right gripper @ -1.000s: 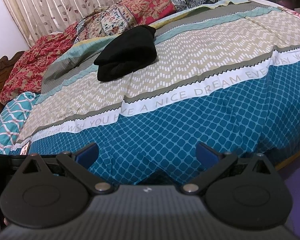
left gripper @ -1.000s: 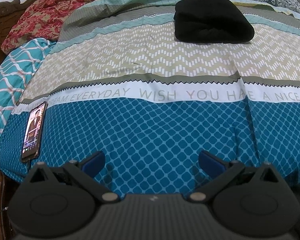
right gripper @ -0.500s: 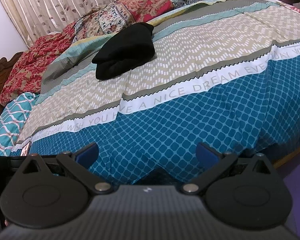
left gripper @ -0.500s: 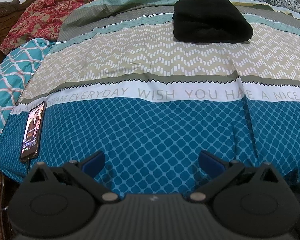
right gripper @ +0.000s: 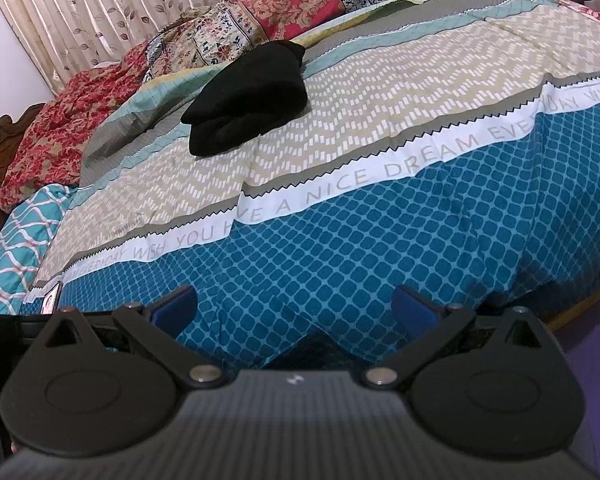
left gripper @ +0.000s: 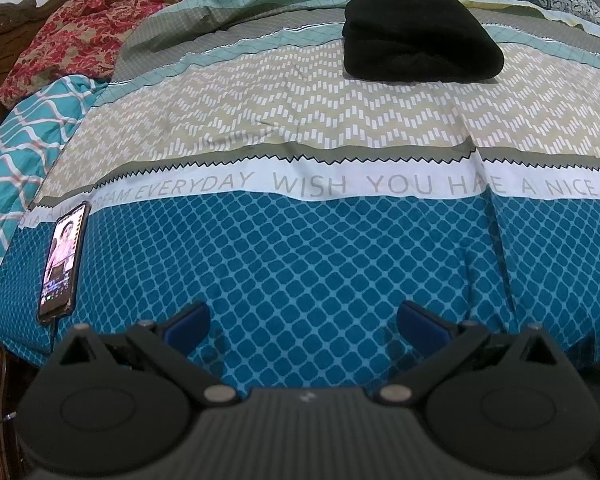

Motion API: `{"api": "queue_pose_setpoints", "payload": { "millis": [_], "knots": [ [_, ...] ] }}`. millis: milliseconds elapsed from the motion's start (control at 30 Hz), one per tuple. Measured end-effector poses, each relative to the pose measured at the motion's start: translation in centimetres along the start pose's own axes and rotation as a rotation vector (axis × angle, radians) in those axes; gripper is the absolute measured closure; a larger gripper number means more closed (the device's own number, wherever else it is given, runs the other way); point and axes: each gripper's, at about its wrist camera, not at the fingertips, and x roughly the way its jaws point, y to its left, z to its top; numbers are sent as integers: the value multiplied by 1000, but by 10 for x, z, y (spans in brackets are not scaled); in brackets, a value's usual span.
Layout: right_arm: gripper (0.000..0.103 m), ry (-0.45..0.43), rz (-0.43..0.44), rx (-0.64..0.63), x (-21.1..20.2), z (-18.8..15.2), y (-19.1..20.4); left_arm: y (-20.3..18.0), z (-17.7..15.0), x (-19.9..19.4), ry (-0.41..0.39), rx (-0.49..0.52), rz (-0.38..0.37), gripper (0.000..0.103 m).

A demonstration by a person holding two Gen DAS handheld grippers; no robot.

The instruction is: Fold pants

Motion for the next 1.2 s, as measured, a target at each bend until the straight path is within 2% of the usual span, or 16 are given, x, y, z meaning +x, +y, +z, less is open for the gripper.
{"api": "queue_pose_setpoints", "payload": {
  "millis": [1200],
  "knots": [
    [0, 4, -2, 4, 1, 0, 0, 2, 1, 1, 15, 7, -11, 0]
  ]
}}
